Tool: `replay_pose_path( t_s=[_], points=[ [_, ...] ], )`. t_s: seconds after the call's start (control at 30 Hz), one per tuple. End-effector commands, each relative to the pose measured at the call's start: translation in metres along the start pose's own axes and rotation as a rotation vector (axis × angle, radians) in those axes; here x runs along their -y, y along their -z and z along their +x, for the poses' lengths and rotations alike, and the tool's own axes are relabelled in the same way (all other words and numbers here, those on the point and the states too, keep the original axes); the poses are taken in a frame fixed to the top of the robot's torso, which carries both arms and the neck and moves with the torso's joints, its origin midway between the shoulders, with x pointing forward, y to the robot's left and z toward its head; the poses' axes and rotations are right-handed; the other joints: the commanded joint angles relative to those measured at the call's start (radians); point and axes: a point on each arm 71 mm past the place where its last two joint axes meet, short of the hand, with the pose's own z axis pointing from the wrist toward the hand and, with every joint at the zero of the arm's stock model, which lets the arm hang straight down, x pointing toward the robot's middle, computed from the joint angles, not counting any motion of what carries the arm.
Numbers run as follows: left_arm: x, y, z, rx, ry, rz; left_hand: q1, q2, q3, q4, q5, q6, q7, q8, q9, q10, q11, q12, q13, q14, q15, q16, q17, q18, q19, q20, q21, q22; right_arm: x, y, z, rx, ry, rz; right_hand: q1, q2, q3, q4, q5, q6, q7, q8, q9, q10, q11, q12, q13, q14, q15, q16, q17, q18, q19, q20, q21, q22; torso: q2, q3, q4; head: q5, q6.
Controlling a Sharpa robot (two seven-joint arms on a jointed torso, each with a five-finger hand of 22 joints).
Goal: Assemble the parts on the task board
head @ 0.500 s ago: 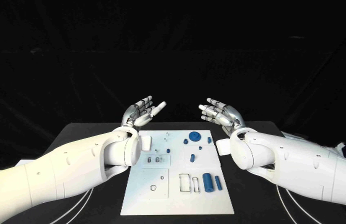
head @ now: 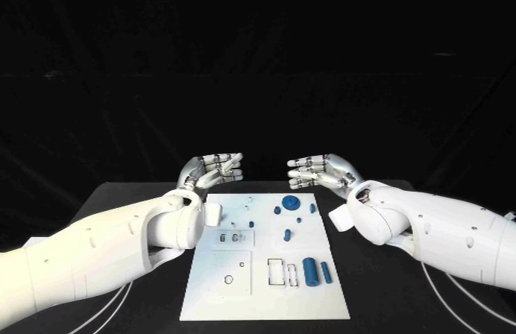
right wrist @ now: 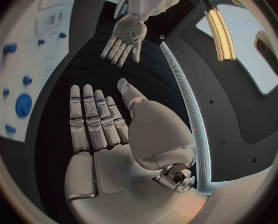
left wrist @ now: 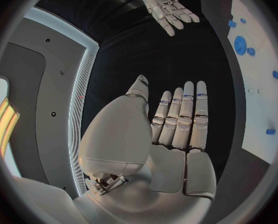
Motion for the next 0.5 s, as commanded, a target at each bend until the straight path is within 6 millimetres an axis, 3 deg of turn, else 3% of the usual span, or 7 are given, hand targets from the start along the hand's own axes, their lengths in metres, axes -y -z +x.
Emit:
replay_pose_path(
  t_s=[0.03, 0.3, 0.5],
  points=[
    [0.005, 0.003, 0.0, -0.051, 0.026, 0.036, 0.001, 0.013, -0.006, -0.014, -0.006, 0.028, 0.0, -0.001, -0.007, 0.031, -0.01, -0.003, -0.006, 0.04, -0.012, 0.004, 0.014, 0.012, 0.037, -0.013, 0.009, 0.002, -0.009, 0.0, -0.007, -0.001, 0.333, -0.08, 0.01, -0.011, 0.038, -0.034, -0.01, 0.122, 0.011, -0.001, 0.002, 0.117, -0.025, -0.006, 0.002, 0.126, -0.032, 0.008, 0.003, 0.023, 0.096, -0.027, 0.036, 0.003, 0.036, 0.0026, 0.0088, -0.006, 0.008],
    [0.012, 0.012, -0.003, -0.073, 0.037, 0.033, 0.004, 0.024, -0.021, -0.03, -0.006, 0.059, -0.007, -0.011, -0.013, 0.069, -0.019, -0.017, -0.009, 0.082, -0.024, -0.005, 0.039, 0.011, 0.074, -0.025, 0.009, -0.002, -0.019, -0.002, -0.012, -0.013, 0.47, -0.102, -0.002, -0.023, 0.066, -0.049, -0.015, 0.143, 0.005, -0.012, 0.003, 0.15, -0.034, -0.023, 0.004, 0.176, -0.047, 0.006, 0.008, 0.023, 0.139, -0.044, 0.056, 0.005, 0.064, 0.0011, 0.0166, -0.014, 0.016],
    [0.021, 0.021, -0.002, -0.1, 0.053, 0.03, 0.007, 0.027, -0.028, -0.039, -0.006, 0.069, -0.009, -0.017, -0.014, 0.083, -0.023, -0.025, -0.008, 0.103, -0.03, -0.006, 0.054, 0.012, 0.09, -0.03, 0.01, -0.002, -0.027, -0.005, -0.013, -0.039, 0.64, -0.098, -0.008, -0.039, 0.094, -0.068, -0.014, 0.17, -0.009, -0.013, 0.004, 0.204, -0.054, -0.027, 0.006, 0.279, -0.08, 0.032, 0.029, 0.022, 0.218, -0.082, 0.106, 0.023, 0.092, -0.0003, 0.0258, -0.023, 0.025]
  ],
)
